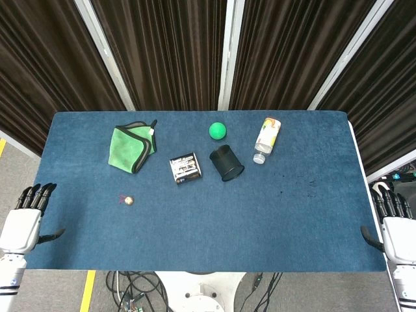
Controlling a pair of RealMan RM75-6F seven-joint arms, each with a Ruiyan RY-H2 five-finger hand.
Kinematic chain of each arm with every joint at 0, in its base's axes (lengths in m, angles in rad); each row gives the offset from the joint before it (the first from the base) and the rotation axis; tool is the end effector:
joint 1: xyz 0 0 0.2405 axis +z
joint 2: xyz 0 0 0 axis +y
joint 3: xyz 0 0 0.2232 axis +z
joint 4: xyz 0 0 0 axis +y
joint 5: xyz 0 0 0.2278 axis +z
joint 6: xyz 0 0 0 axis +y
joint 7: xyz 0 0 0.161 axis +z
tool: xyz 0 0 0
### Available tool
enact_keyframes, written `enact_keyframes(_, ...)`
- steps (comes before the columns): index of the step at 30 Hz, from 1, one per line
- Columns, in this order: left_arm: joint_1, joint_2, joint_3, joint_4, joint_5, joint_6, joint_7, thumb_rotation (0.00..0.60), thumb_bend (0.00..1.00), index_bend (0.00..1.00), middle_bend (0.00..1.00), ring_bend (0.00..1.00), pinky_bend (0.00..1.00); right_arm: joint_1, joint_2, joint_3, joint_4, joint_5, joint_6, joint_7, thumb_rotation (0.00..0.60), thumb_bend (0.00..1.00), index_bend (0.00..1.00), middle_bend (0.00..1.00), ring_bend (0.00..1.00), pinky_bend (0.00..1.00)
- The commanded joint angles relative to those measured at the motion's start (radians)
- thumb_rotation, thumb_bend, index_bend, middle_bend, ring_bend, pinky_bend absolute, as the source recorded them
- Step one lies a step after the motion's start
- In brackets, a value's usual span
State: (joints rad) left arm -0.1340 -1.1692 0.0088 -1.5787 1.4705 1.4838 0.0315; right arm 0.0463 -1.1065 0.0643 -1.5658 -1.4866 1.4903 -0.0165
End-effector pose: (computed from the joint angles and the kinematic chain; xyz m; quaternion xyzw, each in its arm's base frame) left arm -0.2897 0.1979 0.1093 -0.6097 -0.3915 -0.3751 0.5782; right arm -0.3072 -0.1895 0.1415 0.5905 -0.3737 0.3603 0.6180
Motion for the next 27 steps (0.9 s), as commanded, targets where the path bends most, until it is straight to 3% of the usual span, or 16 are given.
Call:
enact_keyframes(1, -0.005, 0.007, 0.002, -0.007, -0.002, -0.022, -0.002, 0.6, 0.04, 0.03, 0.07, 0.0, 0.06, -0.004, -0.003, -0.002, 0.002, 0.002, 0.002, 0.003, 0.6, 0.22, 0.0, 0.0, 0.0, 0.0)
enact_keyframes(8, -0.063, 0.018, -0.027, -0.035, 0.02, -0.088, -0.006, 0.6, 0.04, 0.06, 0.07, 0.0, 0.07, -0.002, -0.001, 0.002, -0.007, 0.003, 0.005, -0.004, 0.6, 0.22, 0.0, 0.0, 0.0, 0.0)
enact_keyframes(14, -0.186, 0.024, -0.069, -0.089, -0.041, -0.297, -0.027, 0.6, 0.04, 0.11, 0.08, 0.0, 0.07, 0.0, -0.001, -0.001, -0.01, -0.002, 0.001, -0.017, 0.6, 0.22, 0.0, 0.0, 0.0, 0.0)
enact_keyframes(21, -0.315, -0.095, -0.139, 0.021, -0.101, -0.43, -0.031, 0.6, 0.04, 0.16, 0.08, 0.0, 0.07, 0.002, -0.003, 0.001, -0.004, 0.01, -0.008, -0.02, 0.6, 0.22, 0.0, 0.0, 0.0, 0.0)
enact_keyframes(27, -0.356, -0.155, -0.145, 0.078, -0.139, -0.481, -0.012, 0.6, 0.05, 0.24, 0.09, 0.0, 0.07, 0.005, -0.007, 0.0, -0.002, 0.007, -0.011, -0.02, 0.6, 0.22, 0.0, 0.0, 0.0, 0.0)
